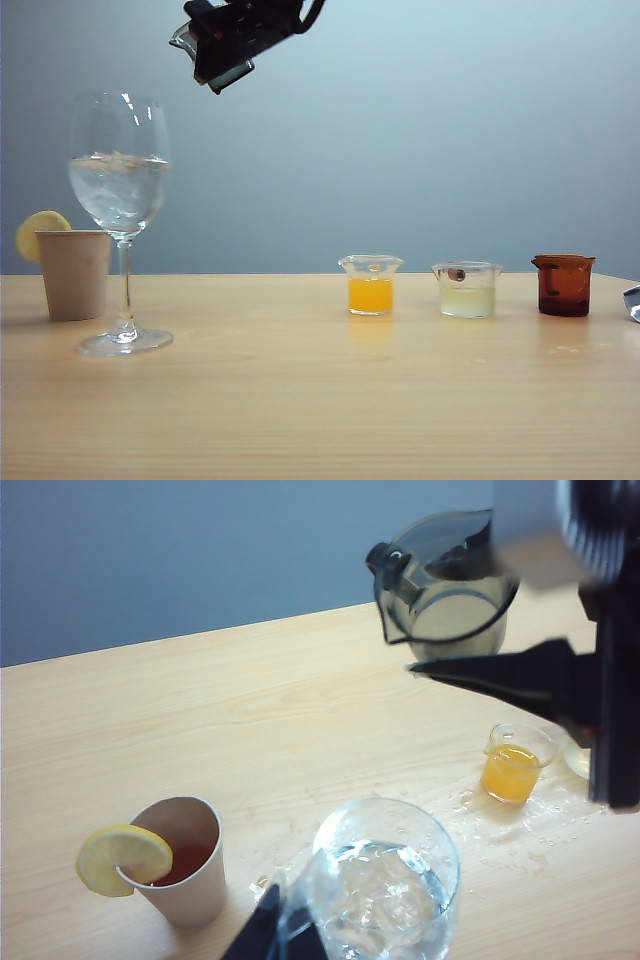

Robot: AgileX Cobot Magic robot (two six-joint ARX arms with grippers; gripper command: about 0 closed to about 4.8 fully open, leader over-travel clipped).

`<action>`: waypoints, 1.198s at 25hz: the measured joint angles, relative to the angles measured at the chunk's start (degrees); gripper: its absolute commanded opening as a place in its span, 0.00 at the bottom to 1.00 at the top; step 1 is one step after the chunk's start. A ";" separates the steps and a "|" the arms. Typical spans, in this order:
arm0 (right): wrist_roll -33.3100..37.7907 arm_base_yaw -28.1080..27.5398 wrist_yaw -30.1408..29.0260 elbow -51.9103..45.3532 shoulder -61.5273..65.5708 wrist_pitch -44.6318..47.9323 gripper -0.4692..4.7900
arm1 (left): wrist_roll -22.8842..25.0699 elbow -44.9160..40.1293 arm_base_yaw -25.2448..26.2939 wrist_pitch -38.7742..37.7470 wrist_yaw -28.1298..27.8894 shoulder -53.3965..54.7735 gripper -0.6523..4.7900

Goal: Pick up the first measuring cup from the left, pour the coconut rum inside into the goblet, and finally put the measuring cup back in its original place.

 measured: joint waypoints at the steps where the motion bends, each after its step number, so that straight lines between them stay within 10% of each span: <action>1: 2.27 -0.79 -1.53 0.00 0.00 -0.28 0.47 | 0.00 0.00 0.00 0.00 0.00 0.00 0.11; 9: 16.52 -6.45 -8.76 -7.56 0.04 2.01 0.47 | 0.00 0.00 0.00 0.00 0.00 0.00 0.11; 14: 25.68 -5.73 -9.42 -22.05 0.11 21.11 0.47 | 0.00 0.00 0.00 0.00 0.00 0.00 0.11; 22: 36.92 -2.56 3.30 -38.77 4.83 55.06 0.50 | 0.00 0.00 0.00 0.00 -0.02 0.00 0.11; 30: 40.87 -0.09 12.68 -38.25 13.60 64.81 0.58 | 0.00 0.00 -0.02 -0.02 -0.02 0.00 0.11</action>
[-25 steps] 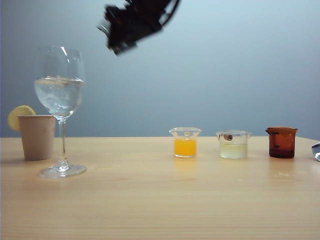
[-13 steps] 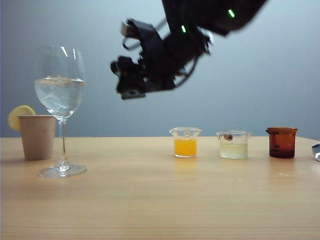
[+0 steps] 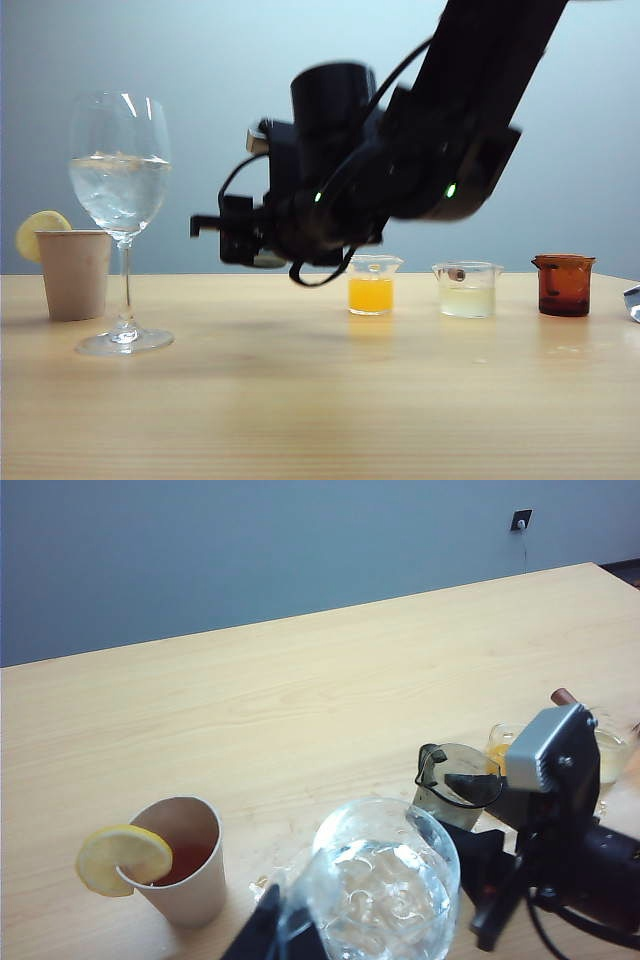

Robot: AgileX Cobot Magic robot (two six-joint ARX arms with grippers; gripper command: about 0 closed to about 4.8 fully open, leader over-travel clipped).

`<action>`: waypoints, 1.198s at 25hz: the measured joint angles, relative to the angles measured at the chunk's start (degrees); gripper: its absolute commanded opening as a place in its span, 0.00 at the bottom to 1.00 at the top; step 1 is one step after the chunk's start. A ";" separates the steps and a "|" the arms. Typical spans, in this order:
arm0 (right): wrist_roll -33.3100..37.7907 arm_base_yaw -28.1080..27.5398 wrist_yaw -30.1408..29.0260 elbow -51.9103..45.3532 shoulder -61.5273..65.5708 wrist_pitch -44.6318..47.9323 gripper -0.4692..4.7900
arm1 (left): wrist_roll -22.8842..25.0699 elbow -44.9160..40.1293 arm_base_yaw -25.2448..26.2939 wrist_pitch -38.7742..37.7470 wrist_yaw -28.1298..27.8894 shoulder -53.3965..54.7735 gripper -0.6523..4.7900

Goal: Pick up the first measuring cup from the left, pour the coconut rum inside into the goblet, and finally put the measuring cup back in its original place.

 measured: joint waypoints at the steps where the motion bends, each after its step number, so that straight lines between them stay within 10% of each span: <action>1: 0.26 0.02 0.83 0.48 1.11 0.55 0.58 | 0.00 0.00 0.00 0.00 0.00 0.00 0.11; 30: 0.52 -2.95 -2.69 15.41 13.03 -9.27 0.58 | 0.00 0.00 0.02 0.00 0.00 0.00 0.11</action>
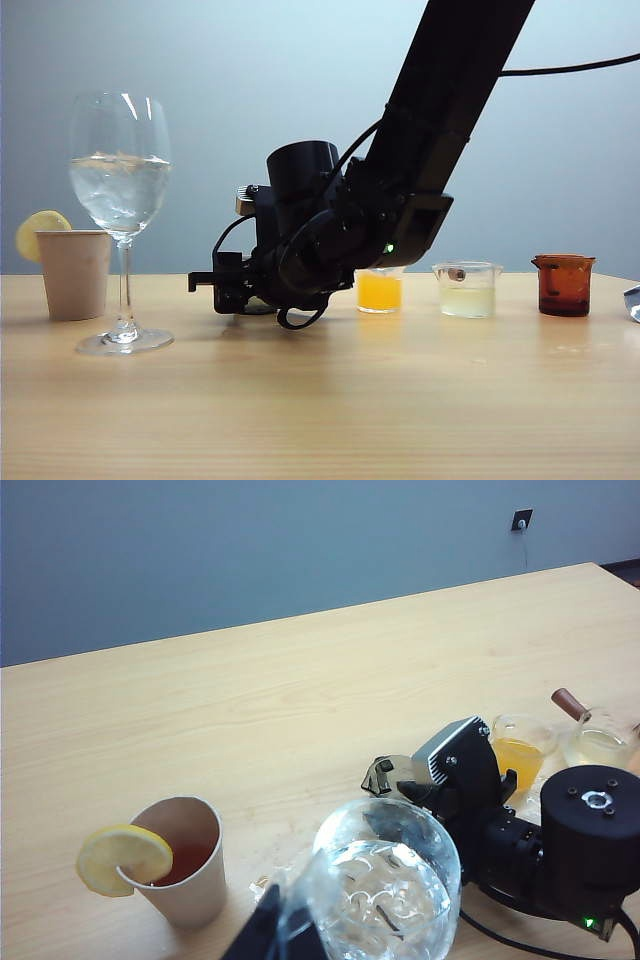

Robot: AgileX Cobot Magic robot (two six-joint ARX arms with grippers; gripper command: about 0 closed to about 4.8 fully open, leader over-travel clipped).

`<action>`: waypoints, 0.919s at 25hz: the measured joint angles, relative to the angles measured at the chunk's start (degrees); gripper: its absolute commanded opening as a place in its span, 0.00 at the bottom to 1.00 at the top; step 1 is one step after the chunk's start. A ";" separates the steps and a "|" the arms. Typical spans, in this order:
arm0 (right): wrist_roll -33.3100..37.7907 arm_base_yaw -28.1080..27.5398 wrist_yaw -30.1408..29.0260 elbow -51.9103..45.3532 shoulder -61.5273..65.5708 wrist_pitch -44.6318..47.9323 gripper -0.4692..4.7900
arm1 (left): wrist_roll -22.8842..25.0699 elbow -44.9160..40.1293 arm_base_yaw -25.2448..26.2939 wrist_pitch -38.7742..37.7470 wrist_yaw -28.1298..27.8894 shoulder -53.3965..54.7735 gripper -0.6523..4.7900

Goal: Pick up the first measuring cup from the left, pour the coconut rum inside into the goblet, and finally put the measuring cup back in its original place.

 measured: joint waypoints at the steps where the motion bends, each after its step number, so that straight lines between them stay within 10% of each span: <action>1: -0.04 0.04 0.00 0.00 0.09 0.17 0.58 | 0.00 0.00 0.00 0.00 0.00 0.00 0.11; 8: -0.04 0.26 -0.94 0.24 0.37 0.39 0.84 | 0.00 0.00 0.00 0.00 0.00 0.00 0.11; 23: 0.37 0.81 -1.44 0.24 0.33 -0.13 0.94 | 0.00 0.00 0.00 0.00 0.00 0.00 0.11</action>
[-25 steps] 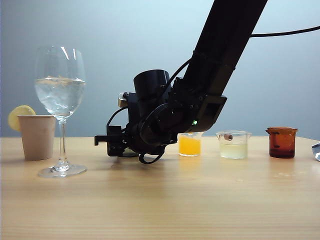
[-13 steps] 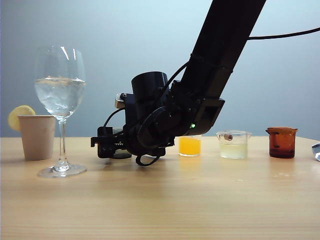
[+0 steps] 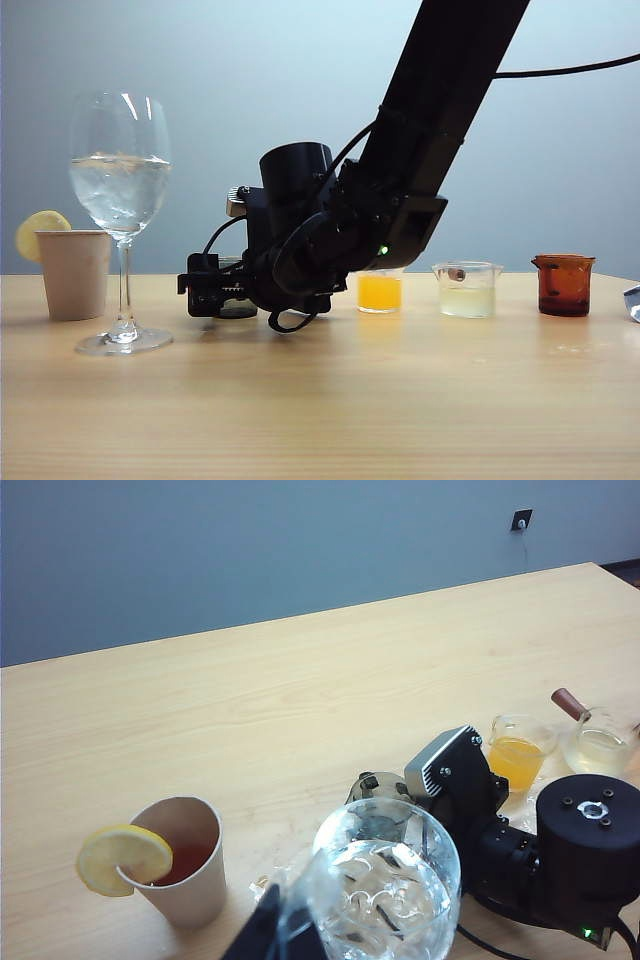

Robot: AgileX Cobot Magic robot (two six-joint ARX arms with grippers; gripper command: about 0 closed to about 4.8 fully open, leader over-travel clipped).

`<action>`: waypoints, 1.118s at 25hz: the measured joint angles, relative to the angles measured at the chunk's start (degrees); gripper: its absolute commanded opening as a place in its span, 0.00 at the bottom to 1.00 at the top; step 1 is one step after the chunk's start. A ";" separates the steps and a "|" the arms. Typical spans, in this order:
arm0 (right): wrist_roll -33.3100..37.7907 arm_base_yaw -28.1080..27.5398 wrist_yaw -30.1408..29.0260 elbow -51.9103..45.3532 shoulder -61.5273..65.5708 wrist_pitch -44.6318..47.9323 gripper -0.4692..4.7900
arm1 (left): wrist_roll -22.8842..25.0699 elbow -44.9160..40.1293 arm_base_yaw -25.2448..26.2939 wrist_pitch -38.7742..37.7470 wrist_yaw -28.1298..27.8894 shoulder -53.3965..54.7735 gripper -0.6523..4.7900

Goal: Pick up the first measuring cup from the left, pour the coconut rum inside into the goblet, and finally put the measuring cup back in its original place.

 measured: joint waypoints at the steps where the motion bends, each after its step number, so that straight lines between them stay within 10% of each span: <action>1: 0.11 0.02 -0.33 0.00 -0.24 -0.61 0.94 | 0.00 0.00 0.00 0.02 0.02 0.00 0.11; 20: 2.01 -0.63 -2.54 -0.02 -3.10 -6.84 0.82 | 0.00 0.00 0.00 0.00 0.00 0.00 0.11; 28: 1.92 -1.22 -3.72 -0.02 -3.13 -4.52 1.00 | 0.00 0.00 0.00 0.02 0.00 0.00 0.11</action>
